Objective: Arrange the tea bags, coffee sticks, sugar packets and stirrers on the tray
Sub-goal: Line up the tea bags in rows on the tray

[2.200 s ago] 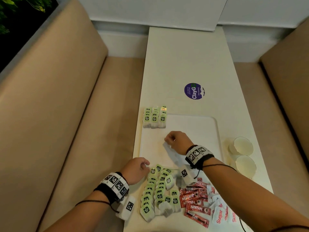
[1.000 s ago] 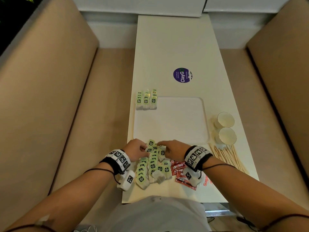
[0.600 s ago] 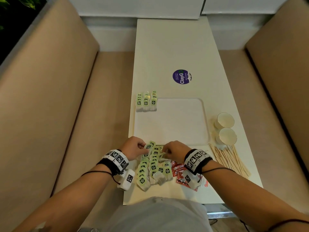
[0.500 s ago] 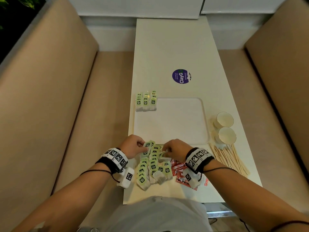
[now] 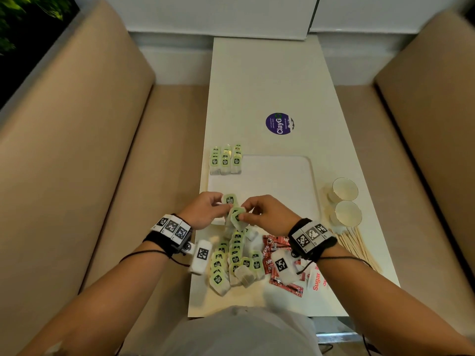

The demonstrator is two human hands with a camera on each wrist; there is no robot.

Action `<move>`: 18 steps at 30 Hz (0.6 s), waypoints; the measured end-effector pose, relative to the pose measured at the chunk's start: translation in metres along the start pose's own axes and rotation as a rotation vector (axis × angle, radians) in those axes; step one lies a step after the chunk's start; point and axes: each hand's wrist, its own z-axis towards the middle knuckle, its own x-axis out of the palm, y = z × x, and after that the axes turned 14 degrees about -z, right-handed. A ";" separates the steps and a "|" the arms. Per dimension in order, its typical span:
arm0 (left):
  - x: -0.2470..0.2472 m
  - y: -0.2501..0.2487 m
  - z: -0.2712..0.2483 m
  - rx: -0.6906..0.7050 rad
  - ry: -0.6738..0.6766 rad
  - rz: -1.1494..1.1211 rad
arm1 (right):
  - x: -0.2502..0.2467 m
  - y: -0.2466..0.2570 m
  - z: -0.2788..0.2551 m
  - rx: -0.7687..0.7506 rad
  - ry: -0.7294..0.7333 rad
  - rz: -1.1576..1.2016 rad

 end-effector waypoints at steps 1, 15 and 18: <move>0.004 -0.004 -0.001 -0.015 0.007 -0.110 | 0.001 0.002 0.002 -0.006 -0.012 0.052; 0.026 -0.012 -0.013 -0.168 -0.125 -0.564 | 0.033 -0.006 0.020 0.082 -0.213 0.284; 0.023 -0.008 -0.013 -0.169 -0.108 -0.511 | 0.039 -0.007 0.023 0.145 -0.247 0.239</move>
